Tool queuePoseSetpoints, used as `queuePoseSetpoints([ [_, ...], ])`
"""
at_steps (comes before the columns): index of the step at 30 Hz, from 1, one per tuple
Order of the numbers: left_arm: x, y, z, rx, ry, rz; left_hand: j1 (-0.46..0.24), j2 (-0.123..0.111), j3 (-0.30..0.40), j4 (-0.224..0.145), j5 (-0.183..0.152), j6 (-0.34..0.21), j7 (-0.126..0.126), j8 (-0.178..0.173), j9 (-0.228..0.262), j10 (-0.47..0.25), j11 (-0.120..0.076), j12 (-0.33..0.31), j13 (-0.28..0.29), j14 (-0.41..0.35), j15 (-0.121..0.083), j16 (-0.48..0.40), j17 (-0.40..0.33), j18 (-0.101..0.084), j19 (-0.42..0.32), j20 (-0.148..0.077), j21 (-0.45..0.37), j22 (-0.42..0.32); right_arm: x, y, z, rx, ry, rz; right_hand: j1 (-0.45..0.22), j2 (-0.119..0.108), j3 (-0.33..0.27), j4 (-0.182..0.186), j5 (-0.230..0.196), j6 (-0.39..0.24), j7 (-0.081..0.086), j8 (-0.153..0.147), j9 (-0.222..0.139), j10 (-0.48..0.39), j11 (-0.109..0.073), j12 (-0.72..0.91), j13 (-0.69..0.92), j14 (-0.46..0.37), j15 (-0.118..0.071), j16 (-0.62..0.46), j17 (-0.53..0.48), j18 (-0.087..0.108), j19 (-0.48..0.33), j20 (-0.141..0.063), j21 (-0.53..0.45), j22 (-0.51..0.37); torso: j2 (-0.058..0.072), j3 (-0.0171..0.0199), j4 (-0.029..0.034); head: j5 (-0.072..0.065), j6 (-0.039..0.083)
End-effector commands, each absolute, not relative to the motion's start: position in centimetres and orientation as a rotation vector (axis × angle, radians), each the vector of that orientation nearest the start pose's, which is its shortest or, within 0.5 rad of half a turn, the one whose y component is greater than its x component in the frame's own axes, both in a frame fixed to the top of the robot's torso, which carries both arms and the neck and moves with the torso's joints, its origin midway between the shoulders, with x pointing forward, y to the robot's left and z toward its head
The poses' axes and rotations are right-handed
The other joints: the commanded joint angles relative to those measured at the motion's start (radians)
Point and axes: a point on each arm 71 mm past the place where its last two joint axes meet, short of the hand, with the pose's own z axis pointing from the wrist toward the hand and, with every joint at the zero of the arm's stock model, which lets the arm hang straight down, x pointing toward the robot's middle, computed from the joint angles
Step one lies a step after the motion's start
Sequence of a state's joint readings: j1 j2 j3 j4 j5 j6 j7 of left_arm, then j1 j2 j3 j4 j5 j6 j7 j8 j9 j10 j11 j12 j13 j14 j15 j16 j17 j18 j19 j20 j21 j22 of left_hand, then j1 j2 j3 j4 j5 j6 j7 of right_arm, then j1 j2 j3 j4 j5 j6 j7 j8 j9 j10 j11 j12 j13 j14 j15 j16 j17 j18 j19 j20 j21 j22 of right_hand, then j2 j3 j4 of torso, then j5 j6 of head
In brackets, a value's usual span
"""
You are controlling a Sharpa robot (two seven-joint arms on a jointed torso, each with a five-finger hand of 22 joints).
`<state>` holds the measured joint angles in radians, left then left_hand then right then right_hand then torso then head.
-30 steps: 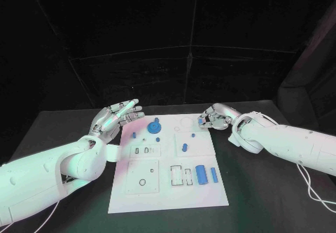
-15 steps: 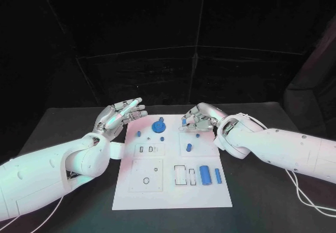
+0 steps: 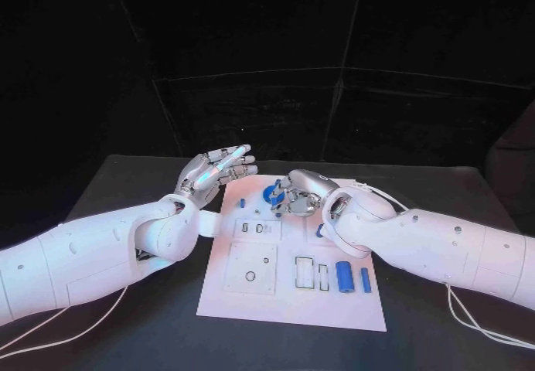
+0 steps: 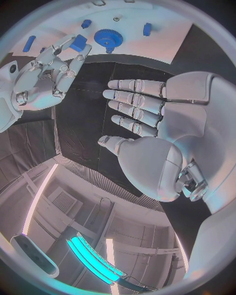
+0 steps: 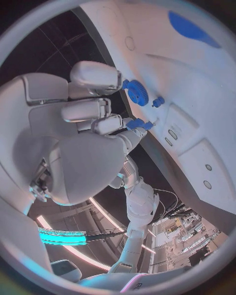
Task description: Assemble the parts on the task board
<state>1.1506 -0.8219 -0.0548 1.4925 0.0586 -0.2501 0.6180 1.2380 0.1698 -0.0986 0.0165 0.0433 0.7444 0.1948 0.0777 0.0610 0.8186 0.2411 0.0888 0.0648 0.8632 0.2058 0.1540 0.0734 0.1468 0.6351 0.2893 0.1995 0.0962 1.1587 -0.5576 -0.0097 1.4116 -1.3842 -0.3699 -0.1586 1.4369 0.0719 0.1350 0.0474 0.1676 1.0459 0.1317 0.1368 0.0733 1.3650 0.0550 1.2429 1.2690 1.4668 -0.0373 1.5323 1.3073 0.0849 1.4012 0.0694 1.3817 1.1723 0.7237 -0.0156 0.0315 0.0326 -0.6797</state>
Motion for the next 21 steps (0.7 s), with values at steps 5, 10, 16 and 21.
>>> queuePoseSetpoints([
  [5, 48.5, 20.8, -19.4, -1.090, 1.238, -1.700, -0.002, 0.011, 0.004, -0.003, 0.005, 0.003, 0.094, -0.003, 0.001, 0.005, 0.001, -0.005, 0.000, 0.006, -0.001, -0.003, -0.001, 0.008, -0.002, 0.000, 0.000, -0.001, 48.6, -7.3, -20.5, -0.159, 1.699, 0.749, -0.009, 0.001, 0.015, 0.004, 0.003, 0.032, -0.020, 0.001, 0.011, 0.022, -0.029, -0.007, -0.001, 0.086, -0.007, -0.002, 0.187, -0.007, -0.003, -0.007, 0.004, -0.002, 0.000, 0.0009, -0.0020, 0.014, -0.009],
  [10, 48.6, 20.7, -19.4, -1.090, 1.237, -1.700, -0.002, 0.011, 0.004, -0.003, 0.005, 0.003, 0.094, -0.003, 0.001, 0.005, 0.001, -0.005, 0.000, 0.006, -0.001, -0.003, -0.001, 0.008, -0.002, 0.000, 0.000, -0.001, 48.2, -6.7, -21.1, -0.178, 1.708, 0.749, -0.009, 0.001, 0.016, 0.004, 0.004, 0.032, -0.020, 0.001, 0.011, 0.022, -0.029, -0.007, -0.001, 0.086, -0.007, -0.002, 0.187, -0.007, -0.003, -0.007, 0.004, -0.002, 0.001, 0.0024, -0.0020, 0.017, -0.014],
  [16, 48.6, 20.6, -19.4, -1.089, 1.238, -1.701, -0.002, 0.011, 0.004, -0.003, 0.005, 0.003, 0.094, -0.003, 0.001, 0.005, 0.001, -0.005, 0.000, 0.006, -0.001, -0.003, -0.001, 0.008, -0.002, 0.000, 0.000, -0.001, 47.9, -6.4, -21.6, -0.193, 1.715, 0.745, -0.009, 0.000, 0.017, 0.003, 0.004, 0.032, -0.020, 0.001, 0.011, 0.022, -0.029, -0.007, -0.001, 0.086, -0.007, -0.002, 0.187, -0.006, -0.003, -0.007, 0.003, -0.003, 0.000, 0.0017, -0.0011, 0.014, -0.017],
  [21, 48.7, 20.6, -19.4, -1.089, 1.238, -1.702, -0.002, 0.011, 0.004, -0.003, 0.005, 0.003, 0.094, -0.003, 0.001, 0.005, 0.001, -0.005, 0.000, 0.006, -0.001, -0.003, -0.001, 0.008, -0.002, 0.000, 0.000, -0.001, 47.7, -6.2, -21.9, -0.201, 1.719, 0.742, -0.009, 0.000, 0.017, 0.003, 0.005, 0.032, -0.020, 0.001, 0.011, 0.022, -0.029, -0.007, -0.001, 0.086, -0.007, -0.002, 0.187, -0.006, -0.003, -0.007, 0.003, -0.003, 0.000, 0.0021, -0.0023, 0.014, -0.018],
])
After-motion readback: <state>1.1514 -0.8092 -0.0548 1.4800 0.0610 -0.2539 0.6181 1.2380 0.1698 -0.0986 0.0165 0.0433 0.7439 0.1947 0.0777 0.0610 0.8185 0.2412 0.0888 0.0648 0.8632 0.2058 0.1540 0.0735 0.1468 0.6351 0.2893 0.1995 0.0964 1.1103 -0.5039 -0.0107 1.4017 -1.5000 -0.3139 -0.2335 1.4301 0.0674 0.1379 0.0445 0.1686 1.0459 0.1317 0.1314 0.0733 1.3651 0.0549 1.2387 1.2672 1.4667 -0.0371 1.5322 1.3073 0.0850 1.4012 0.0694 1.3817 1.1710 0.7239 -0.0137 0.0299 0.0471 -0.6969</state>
